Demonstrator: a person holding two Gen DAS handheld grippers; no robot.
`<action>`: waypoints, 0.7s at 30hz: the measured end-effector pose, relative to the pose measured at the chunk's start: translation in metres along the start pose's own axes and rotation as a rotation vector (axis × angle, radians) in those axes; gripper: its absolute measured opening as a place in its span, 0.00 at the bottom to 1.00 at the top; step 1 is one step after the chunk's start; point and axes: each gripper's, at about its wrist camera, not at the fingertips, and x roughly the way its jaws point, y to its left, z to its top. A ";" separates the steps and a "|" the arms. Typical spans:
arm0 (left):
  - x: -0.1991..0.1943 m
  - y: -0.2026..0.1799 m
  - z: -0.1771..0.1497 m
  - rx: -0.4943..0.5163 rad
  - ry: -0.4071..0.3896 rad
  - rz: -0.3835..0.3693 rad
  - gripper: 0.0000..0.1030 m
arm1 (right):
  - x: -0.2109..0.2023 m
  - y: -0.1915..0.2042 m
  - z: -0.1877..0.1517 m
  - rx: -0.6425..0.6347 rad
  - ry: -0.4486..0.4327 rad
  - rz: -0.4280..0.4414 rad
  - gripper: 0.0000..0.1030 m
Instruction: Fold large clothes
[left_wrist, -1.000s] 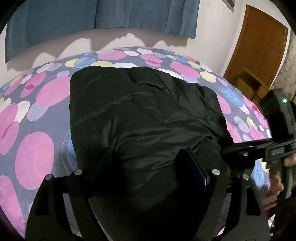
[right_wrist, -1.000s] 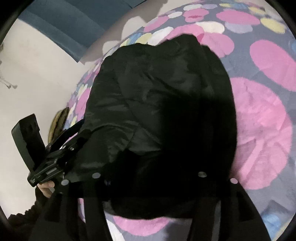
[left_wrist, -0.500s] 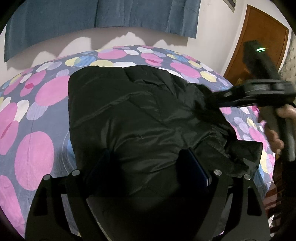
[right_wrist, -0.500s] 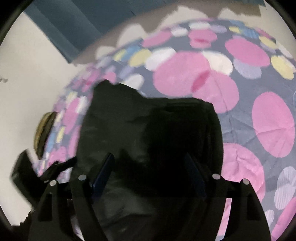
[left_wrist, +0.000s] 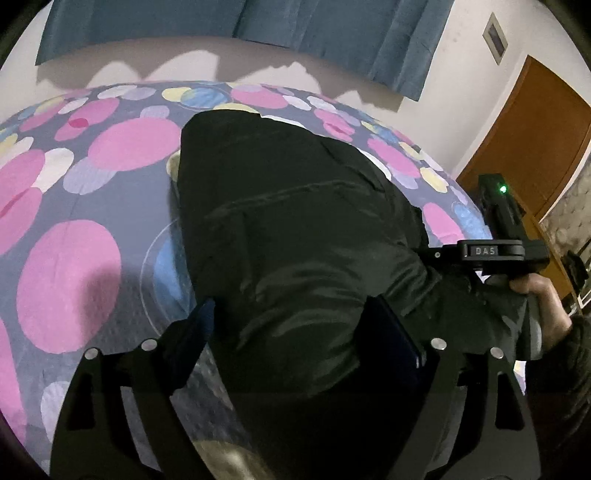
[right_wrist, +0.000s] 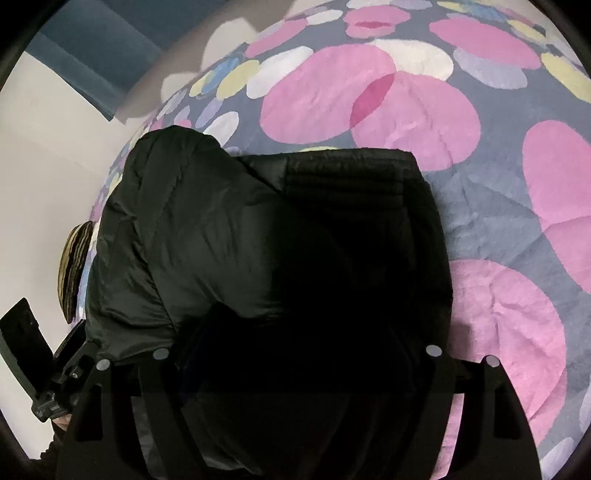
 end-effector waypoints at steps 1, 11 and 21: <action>0.000 -0.001 0.001 0.001 0.003 0.004 0.83 | -0.004 0.002 0.000 -0.007 -0.008 -0.005 0.76; -0.022 -0.012 0.002 0.036 -0.019 0.023 0.75 | -0.099 0.041 -0.037 -0.064 -0.151 0.110 0.76; -0.016 -0.031 -0.006 0.127 0.005 0.015 0.75 | -0.063 0.035 -0.083 -0.073 0.018 0.091 0.76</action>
